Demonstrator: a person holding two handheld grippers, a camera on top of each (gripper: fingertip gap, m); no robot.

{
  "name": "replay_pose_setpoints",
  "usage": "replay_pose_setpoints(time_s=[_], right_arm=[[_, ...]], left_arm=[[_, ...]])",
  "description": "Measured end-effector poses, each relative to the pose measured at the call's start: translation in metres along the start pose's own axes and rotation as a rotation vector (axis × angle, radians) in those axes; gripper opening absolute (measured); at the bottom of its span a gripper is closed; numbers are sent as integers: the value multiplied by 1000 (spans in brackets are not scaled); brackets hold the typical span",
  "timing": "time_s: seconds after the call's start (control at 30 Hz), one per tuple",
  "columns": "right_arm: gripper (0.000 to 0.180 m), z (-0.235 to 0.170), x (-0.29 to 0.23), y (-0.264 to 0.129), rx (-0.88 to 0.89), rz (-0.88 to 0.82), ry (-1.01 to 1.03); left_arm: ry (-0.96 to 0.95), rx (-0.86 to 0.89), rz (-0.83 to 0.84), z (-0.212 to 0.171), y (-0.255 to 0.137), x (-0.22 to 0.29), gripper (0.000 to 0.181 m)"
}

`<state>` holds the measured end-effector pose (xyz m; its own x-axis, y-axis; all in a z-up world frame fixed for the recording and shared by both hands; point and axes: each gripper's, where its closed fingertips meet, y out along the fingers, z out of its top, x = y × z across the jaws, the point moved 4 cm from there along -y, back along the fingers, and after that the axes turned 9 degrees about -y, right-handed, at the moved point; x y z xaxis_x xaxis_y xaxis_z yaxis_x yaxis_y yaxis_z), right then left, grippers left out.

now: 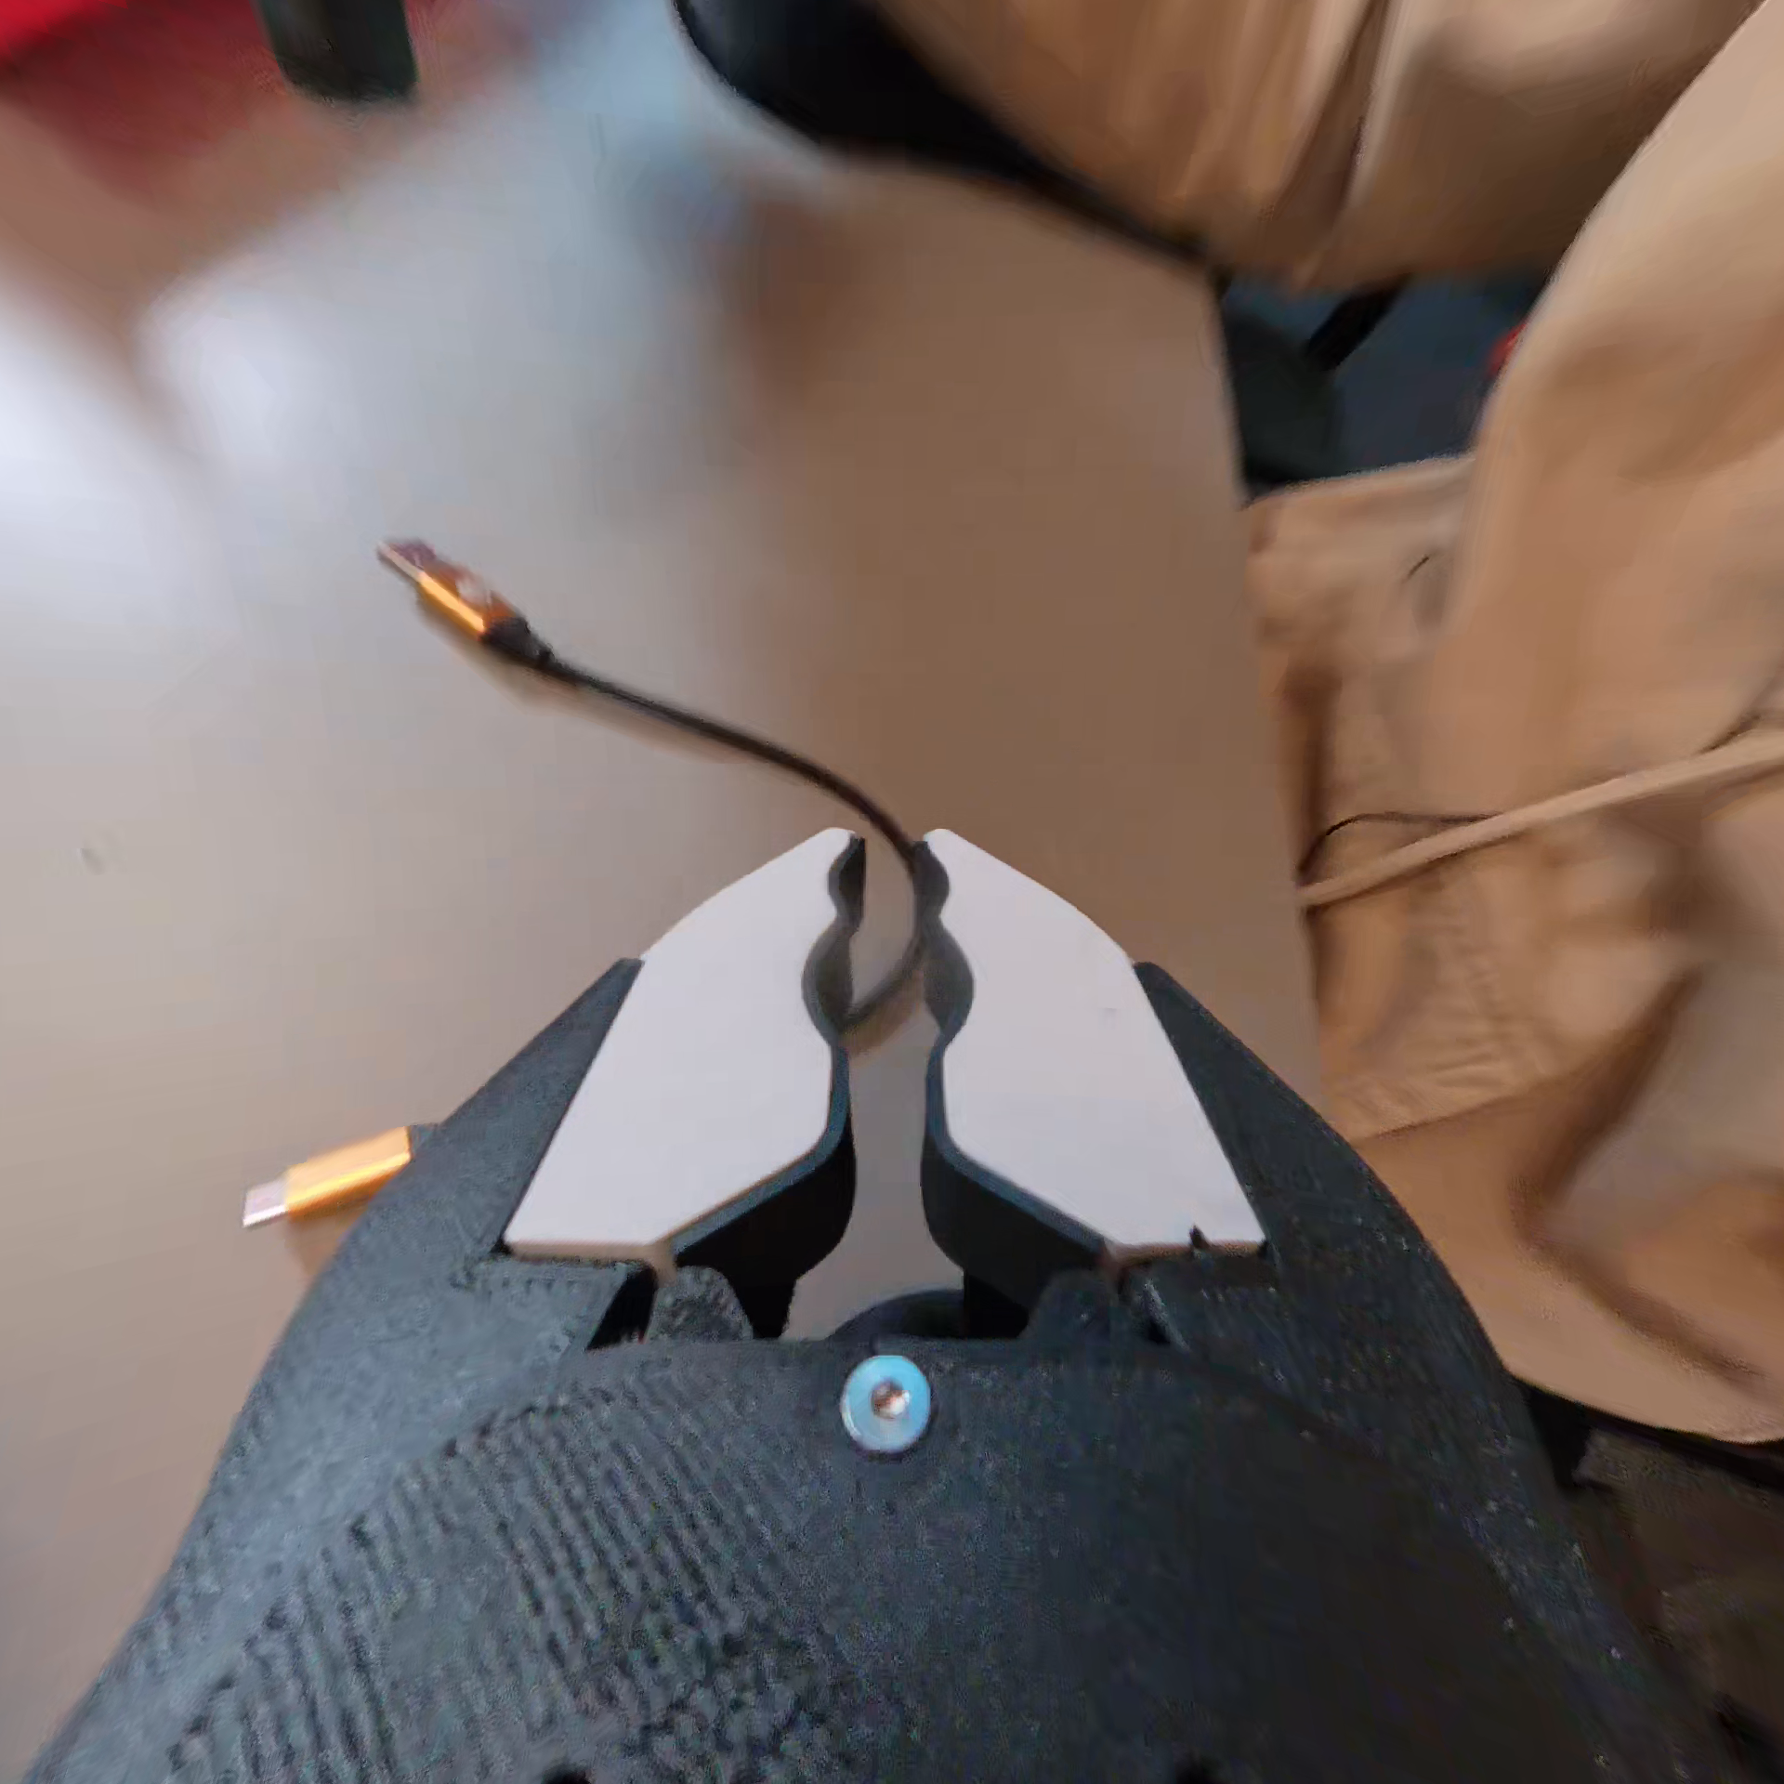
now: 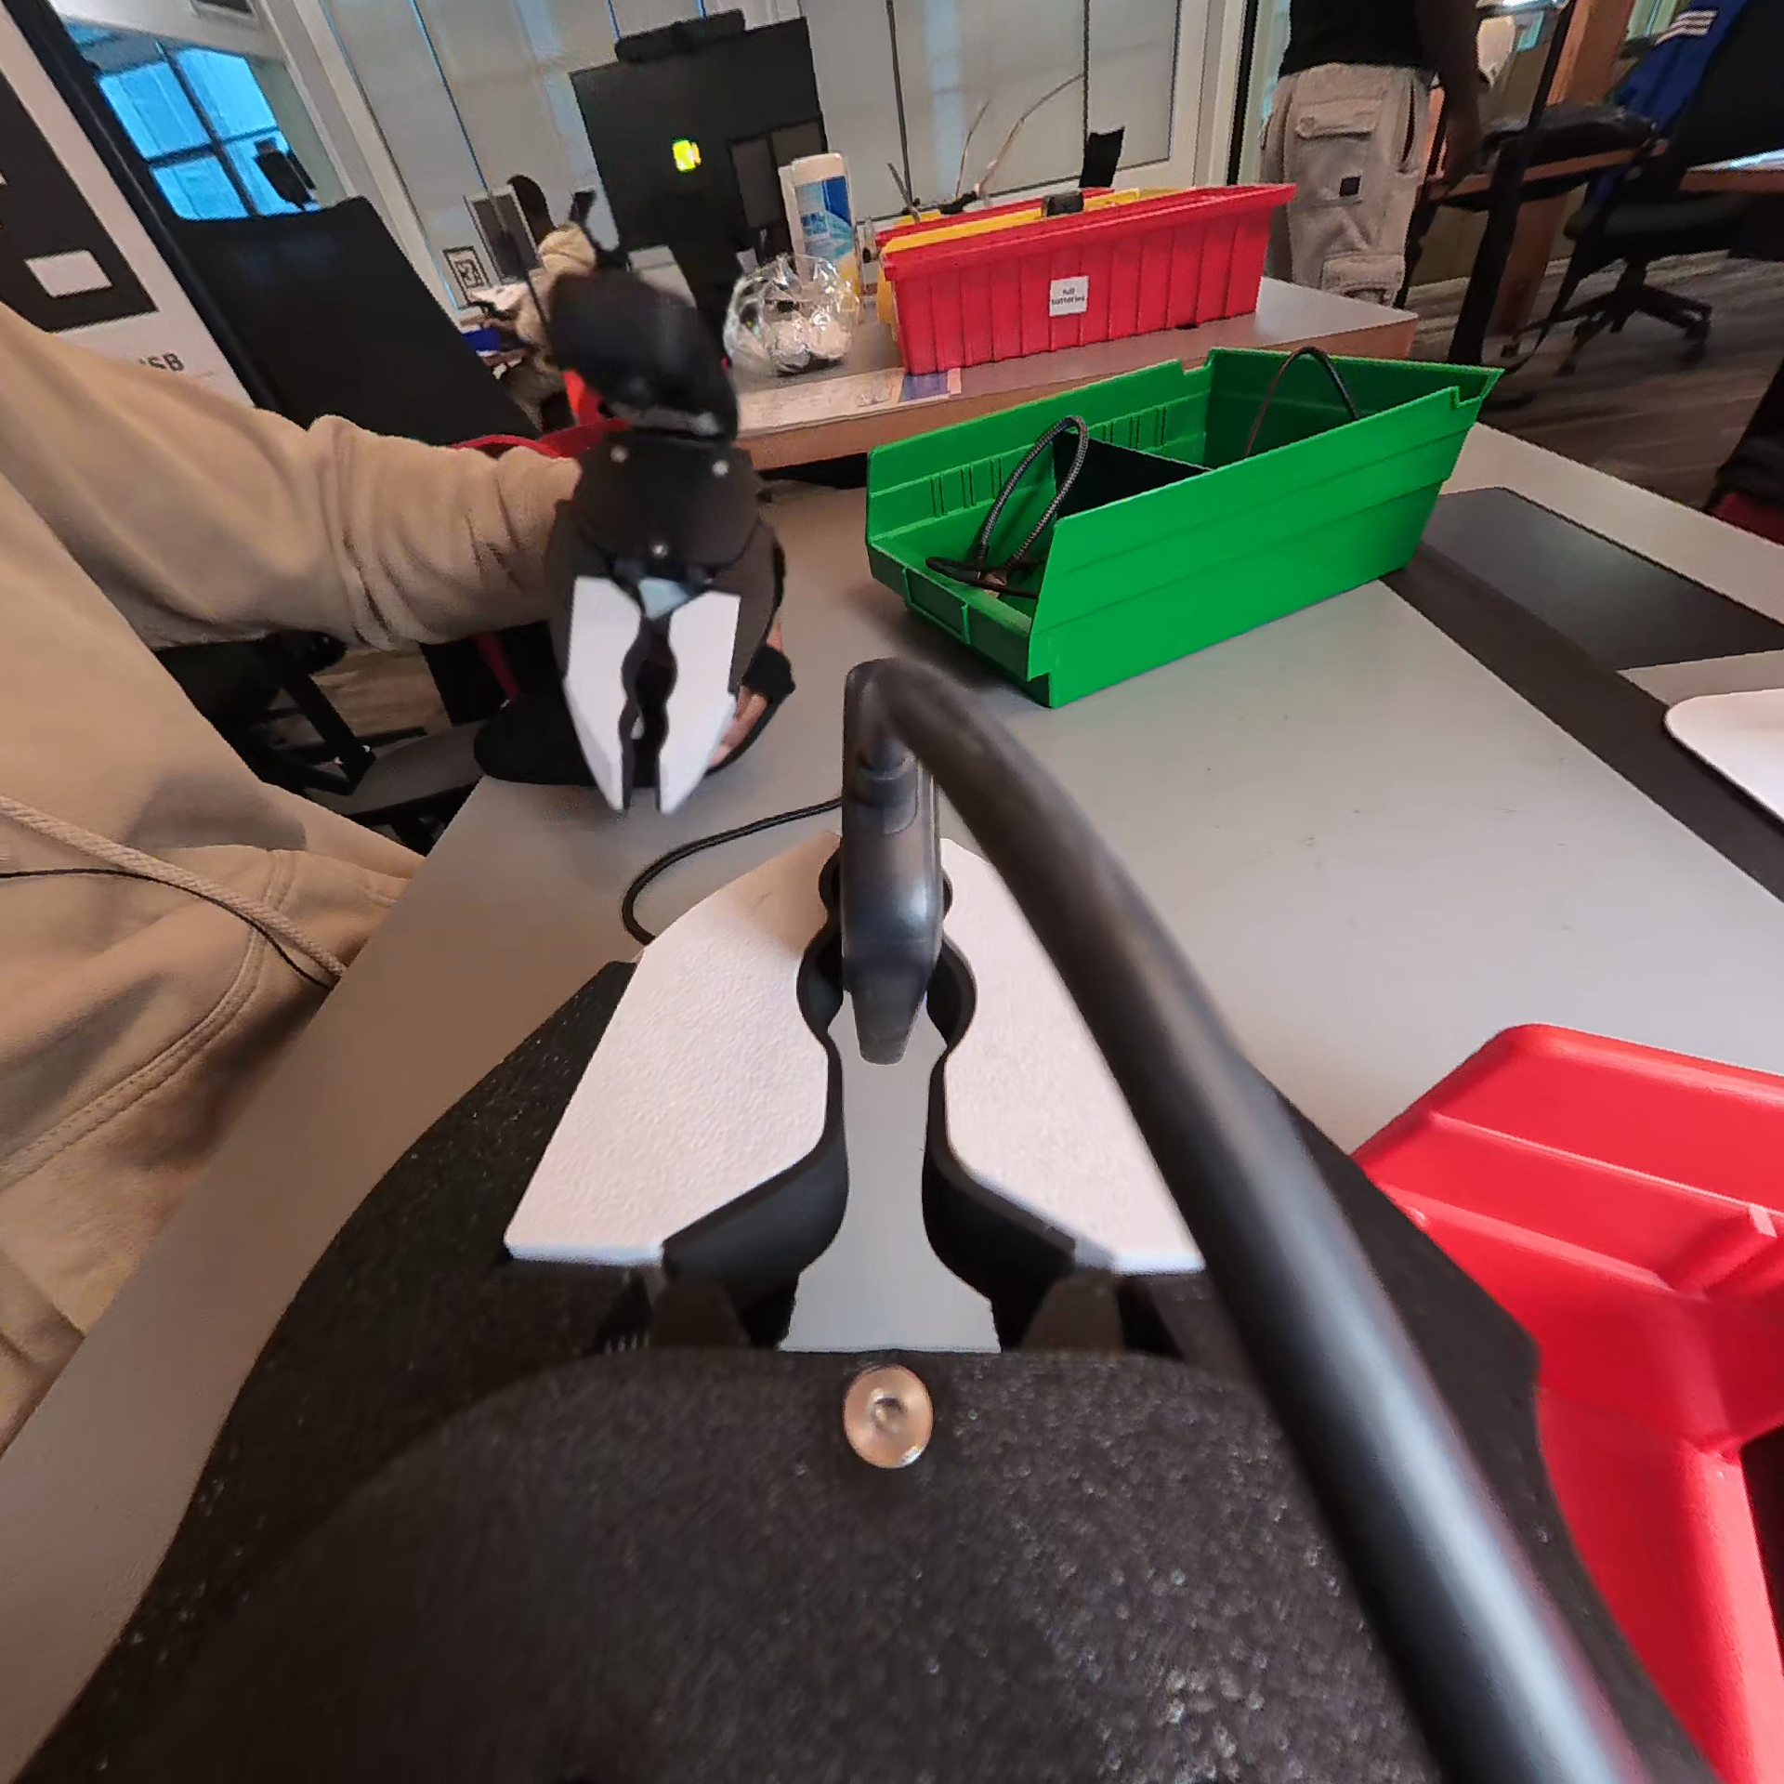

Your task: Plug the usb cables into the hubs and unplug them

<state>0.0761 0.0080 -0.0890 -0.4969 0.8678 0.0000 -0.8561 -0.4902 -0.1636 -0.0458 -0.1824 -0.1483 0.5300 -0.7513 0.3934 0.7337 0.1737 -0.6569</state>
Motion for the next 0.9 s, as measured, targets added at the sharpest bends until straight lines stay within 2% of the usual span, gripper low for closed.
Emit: replay_pose_setpoints(time_s=[0.13, 0.3, 0.5, 0.6, 0.7, 0.8, 0.9], right_arm=[[13, -5, 1, 3, -20, 1, 9], [13, -5, 1, 3, -28, -3, 3], [13, -3, 4, -2, -15, -18, 6], [13, -3, 4, -2, -15, -24, 4], [13, -2, 5, -4, -10, -37, -1], [13, 0, 8, -9, 16, -54, 0], [13, 3, 11, -15, 59, -71, 14]], left_arm=[[136, -203, 151, -17, 23, 3, 17], [150, -381, 169, -24, 38, 7, 19], [137, -399, 263, -22, 40, 2, 5], [171, -404, 294, -21, 42, 4, 4], [157, -304, 174, -10, 52, 24, 4], [76, -46, -111, 25, 44, 66, 4], [0, 273, -361, 63, 14, 95, 4]])
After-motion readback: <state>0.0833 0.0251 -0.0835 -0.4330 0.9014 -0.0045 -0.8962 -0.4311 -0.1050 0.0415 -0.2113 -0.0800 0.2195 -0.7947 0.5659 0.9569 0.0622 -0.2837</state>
